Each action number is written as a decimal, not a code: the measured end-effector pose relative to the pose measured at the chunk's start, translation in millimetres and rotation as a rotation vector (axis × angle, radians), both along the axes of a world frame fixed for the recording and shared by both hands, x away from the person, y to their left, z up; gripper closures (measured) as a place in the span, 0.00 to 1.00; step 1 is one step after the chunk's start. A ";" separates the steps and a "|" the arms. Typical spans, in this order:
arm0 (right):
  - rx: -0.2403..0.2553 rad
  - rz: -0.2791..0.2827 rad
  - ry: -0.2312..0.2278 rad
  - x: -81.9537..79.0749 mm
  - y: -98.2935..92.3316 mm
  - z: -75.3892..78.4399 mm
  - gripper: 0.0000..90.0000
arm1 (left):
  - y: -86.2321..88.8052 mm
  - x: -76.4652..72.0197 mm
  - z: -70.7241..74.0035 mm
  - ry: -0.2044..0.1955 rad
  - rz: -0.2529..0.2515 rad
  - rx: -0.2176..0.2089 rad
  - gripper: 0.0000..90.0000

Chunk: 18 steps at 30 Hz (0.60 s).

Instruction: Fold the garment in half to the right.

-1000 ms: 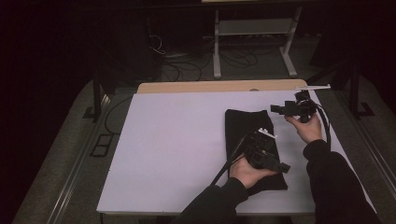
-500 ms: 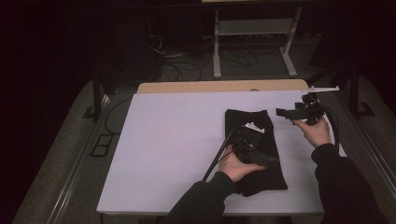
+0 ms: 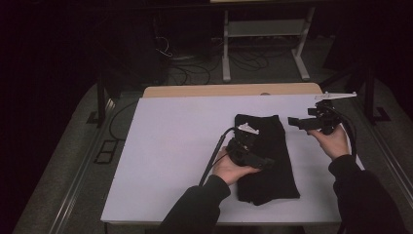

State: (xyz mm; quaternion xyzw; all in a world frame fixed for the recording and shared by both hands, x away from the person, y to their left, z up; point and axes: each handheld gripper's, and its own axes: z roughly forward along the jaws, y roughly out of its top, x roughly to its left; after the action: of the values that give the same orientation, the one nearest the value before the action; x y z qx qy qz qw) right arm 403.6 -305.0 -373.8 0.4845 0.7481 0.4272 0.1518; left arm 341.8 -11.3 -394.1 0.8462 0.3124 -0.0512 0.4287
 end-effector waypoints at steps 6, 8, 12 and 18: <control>-0.003 0.016 -0.010 -8.4 2.4 4.7 0.00 | 14.4 2.0 1.4 -0.011 0.014 0.010 0.00; -0.005 0.020 -0.014 -10.6 2.6 5.5 0.00 | 18.5 2.5 1.3 -0.019 0.012 0.023 0.00; -0.004 0.022 -0.014 -14.1 2.4 6.3 0.00 | 26.8 1.3 3.1 -0.023 0.023 0.020 0.00; 0.000 0.022 -0.023 -19.2 1.4 6.9 0.00 | 41.9 -1.2 8.4 -0.041 0.000 0.038 0.00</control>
State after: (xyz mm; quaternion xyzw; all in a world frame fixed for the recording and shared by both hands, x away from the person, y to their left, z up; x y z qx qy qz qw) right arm 384.3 -303.6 -366.9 0.4714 0.7515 0.4344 0.1557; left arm 340.7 30.6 -385.7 0.8552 0.3043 -0.0277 0.4187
